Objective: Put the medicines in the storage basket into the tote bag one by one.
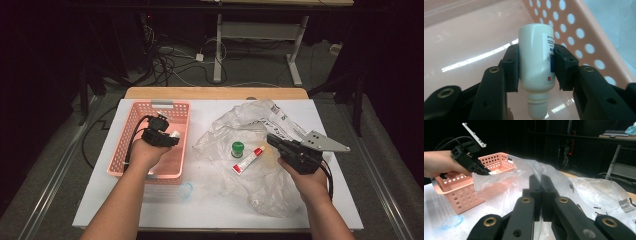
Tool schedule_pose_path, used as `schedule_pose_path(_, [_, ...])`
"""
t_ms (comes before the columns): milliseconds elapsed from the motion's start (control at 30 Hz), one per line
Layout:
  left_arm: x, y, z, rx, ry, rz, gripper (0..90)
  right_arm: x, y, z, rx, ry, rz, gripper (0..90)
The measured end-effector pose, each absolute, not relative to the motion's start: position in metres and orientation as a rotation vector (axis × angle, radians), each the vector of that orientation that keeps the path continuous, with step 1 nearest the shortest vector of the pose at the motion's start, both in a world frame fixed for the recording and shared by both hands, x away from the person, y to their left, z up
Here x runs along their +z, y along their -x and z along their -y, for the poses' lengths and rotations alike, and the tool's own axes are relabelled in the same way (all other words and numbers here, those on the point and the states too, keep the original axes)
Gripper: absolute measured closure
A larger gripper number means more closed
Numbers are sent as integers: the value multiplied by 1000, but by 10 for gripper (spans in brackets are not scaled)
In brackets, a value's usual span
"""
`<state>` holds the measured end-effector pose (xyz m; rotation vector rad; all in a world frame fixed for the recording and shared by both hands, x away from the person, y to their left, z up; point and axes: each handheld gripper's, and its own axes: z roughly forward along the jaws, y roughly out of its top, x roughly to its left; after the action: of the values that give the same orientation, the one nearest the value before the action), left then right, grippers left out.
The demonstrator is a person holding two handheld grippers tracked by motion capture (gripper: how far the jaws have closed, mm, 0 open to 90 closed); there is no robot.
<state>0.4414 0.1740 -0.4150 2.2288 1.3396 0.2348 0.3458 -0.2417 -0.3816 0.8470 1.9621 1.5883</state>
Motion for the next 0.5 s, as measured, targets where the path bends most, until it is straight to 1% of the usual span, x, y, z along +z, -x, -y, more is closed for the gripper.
schedule_pose_path(133, [-408, -432, -173, 262, -2208, -1296, 582, -382, -346, 242, 1587, -844, -1962, 900])
schedule_pose_path(500, [-402, -406, -184, 301, -2143, -1252, 582, -382, -346, 243, 1589, -840, -1961, 900])
